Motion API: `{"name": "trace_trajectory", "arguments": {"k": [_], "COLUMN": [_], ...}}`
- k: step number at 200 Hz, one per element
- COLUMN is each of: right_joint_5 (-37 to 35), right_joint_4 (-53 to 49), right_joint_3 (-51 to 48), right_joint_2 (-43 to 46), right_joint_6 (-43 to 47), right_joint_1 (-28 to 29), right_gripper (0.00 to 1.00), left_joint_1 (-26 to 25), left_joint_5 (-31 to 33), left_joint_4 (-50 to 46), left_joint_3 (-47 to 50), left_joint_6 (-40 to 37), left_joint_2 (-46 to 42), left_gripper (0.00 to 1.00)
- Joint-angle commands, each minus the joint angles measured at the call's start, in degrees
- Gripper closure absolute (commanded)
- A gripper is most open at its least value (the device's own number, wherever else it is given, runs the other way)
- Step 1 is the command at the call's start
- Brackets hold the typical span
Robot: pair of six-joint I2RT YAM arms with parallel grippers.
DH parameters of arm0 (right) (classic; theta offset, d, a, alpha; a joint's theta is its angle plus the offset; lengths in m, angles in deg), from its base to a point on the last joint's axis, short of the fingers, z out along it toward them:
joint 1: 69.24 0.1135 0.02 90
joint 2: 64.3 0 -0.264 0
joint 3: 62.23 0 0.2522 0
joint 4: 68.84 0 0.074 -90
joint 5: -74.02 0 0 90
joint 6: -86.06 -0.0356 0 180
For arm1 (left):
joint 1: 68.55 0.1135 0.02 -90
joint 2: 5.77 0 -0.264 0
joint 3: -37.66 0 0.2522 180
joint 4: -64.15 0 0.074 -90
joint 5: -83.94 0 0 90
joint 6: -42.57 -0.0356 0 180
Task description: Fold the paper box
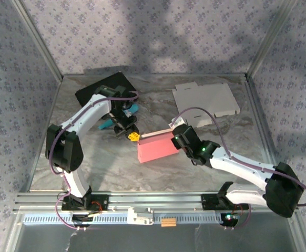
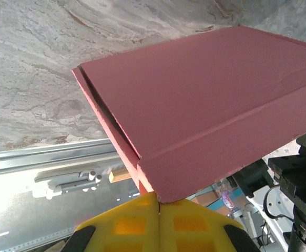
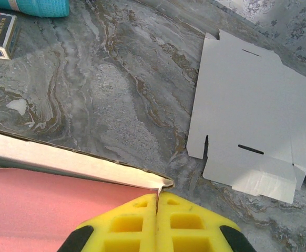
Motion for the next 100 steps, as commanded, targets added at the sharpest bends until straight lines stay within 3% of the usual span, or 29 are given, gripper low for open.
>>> {"name": "trace_trajectory", "arguments": {"k": [1, 100], "right_joint_5": [5.3, 4.9], "right_joint_4": [4.8, 3.2], "right_joint_3": [0.7, 1.6], "right_joint_2": [-0.4, -1.7], "right_joint_6": [0.0, -3.2], "right_joint_1": [2.3, 1.3], "right_gripper": [1.0, 1.0], "left_joint_1": [-0.7, -2.9], "left_joint_5": [-6.3, -7.7], "left_joint_4": [5.4, 8.6], "left_joint_3": [-0.9, 0.4], "left_joint_6": [1.2, 1.1], "left_joint_2": [0.7, -0.4], "left_gripper": [1.0, 1.0]}}
